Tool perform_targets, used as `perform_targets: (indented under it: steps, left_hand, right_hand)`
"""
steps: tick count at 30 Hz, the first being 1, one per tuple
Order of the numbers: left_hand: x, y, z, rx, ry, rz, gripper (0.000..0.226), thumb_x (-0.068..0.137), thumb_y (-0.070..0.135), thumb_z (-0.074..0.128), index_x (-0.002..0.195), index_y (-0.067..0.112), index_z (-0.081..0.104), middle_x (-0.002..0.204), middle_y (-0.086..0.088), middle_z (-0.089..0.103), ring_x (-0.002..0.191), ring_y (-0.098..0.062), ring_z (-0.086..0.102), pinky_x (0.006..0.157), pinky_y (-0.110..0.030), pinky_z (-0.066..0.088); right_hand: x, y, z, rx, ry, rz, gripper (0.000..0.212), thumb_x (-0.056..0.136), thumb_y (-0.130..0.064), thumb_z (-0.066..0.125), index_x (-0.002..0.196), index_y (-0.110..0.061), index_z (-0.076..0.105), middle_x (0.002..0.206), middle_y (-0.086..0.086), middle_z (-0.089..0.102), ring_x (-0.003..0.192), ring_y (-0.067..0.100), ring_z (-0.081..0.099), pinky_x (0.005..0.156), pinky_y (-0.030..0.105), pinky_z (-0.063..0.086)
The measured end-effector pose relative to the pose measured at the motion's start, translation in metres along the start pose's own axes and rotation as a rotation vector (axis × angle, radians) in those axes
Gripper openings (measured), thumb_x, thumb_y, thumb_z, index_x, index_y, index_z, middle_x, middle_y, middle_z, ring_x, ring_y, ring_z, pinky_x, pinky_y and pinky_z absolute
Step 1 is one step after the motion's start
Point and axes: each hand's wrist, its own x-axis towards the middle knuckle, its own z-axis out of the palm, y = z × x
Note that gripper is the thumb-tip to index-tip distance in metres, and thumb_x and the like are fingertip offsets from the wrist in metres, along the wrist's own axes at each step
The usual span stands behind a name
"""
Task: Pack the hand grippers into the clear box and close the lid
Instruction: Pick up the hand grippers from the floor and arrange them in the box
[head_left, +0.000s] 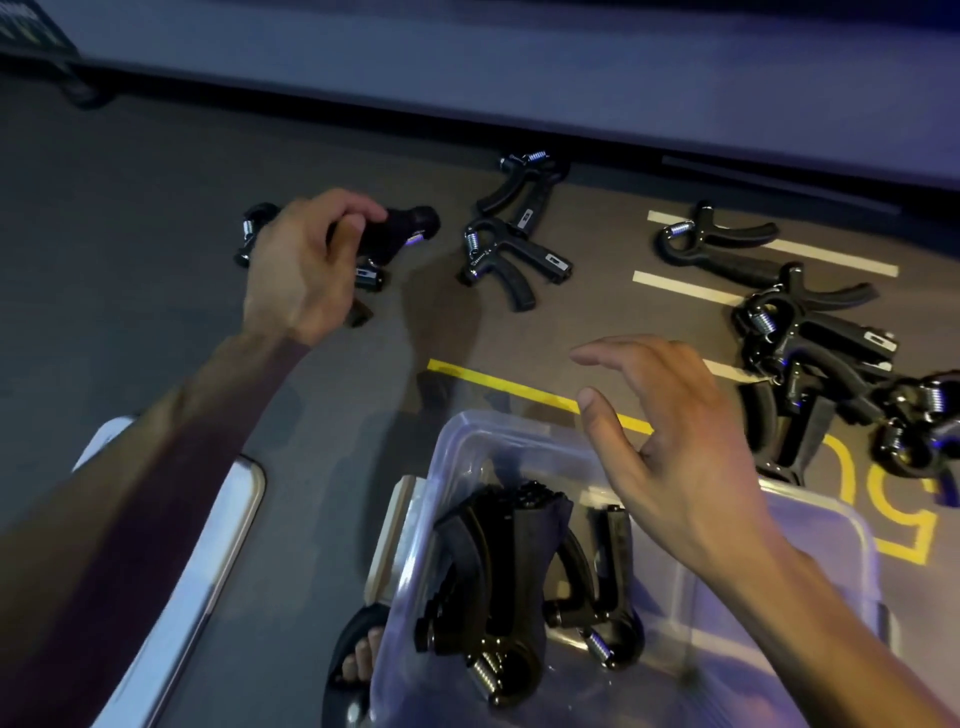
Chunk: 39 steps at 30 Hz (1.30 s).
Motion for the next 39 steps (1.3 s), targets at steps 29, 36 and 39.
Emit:
perform_targets:
  steps: [29, 36, 39]
  left_hand:
    - [-0.154, 0.121, -0.004, -0.334, -0.159, 0.079, 0.017, 0.103, 0.025, 0.055, 0.115, 0.027, 0.066, 0.106, 0.018, 0.065, 0.108, -0.008, 0.058, 0.097, -0.033, 0.047]
    - [-0.166, 0.096, 0.018, -0.328, -0.111, -0.013, 0.016, 0.104, 0.027, 0.053, 0.113, 0.028, 0.066, 0.108, 0.017, 0.064, 0.110, -0.009, 0.055, 0.099, -0.035, 0.045]
    - [-0.168, 0.095, 0.022, -0.307, -0.101, -0.010, 0.016, 0.105, 0.026, 0.053, 0.112, 0.027, 0.067, 0.107, 0.018, 0.063, 0.108, -0.008, 0.053, 0.095, -0.026, 0.043]
  right_hand:
    - [-0.119, 0.039, -0.010, -0.038, -0.482, 0.663, 0.020, 0.091, -0.044, 0.065, 0.086, -0.024, 0.060, 0.081, -0.012, 0.070, 0.079, 0.012, 0.064, 0.080, 0.019, 0.048]
    - [-0.127, 0.057, 0.034, 0.251, -0.482, 0.929, 0.021, 0.094, -0.024, 0.066, 0.112, -0.013, 0.068, 0.107, 0.005, 0.072, 0.101, 0.024, 0.066, 0.095, 0.039, 0.052]
    - [-0.128, 0.065, 0.043, 0.222, -0.489, 0.971, 0.022, 0.093, -0.028, 0.066, 0.111, -0.015, 0.067, 0.108, 0.007, 0.072, 0.103, 0.027, 0.066, 0.097, 0.045, 0.052]
